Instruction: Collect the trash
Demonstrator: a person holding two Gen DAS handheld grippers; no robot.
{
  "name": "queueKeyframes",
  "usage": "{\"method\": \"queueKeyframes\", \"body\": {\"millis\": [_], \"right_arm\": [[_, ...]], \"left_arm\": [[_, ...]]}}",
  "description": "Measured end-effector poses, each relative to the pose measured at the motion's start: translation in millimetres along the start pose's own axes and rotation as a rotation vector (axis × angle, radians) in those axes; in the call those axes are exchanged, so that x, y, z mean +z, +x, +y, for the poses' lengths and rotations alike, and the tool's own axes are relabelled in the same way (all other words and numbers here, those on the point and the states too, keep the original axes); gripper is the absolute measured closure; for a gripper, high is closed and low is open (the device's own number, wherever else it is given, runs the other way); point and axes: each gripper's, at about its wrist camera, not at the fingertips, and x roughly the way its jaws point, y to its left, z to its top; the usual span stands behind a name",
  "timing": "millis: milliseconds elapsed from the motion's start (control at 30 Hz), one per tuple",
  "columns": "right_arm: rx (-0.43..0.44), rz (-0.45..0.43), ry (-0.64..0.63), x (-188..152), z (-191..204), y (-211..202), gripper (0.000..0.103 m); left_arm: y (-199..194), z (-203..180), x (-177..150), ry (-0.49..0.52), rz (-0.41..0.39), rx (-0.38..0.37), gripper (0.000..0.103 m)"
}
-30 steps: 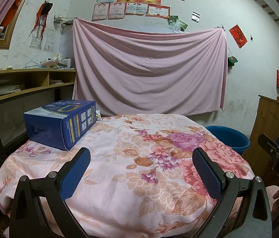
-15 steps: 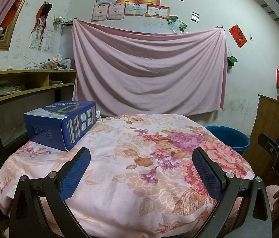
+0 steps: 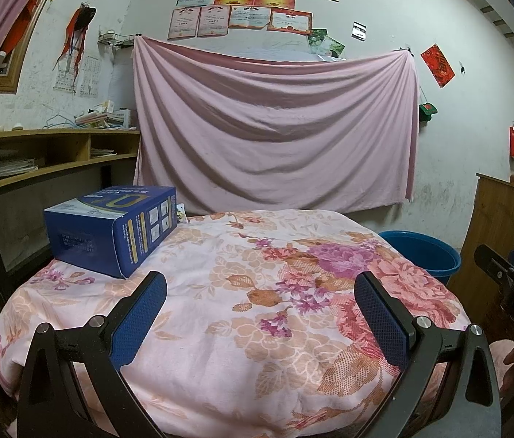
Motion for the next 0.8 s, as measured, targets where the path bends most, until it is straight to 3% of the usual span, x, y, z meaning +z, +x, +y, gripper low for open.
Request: {"method": "queueKeyframes", "body": {"millis": [800], "right_arm": [[0.0,0.001,0.0,0.9,-0.1,-0.6,0.0]], "left_arm": [[-1.0,-1.3,-0.1,0.001,-0.001,0.001,0.002]]}}
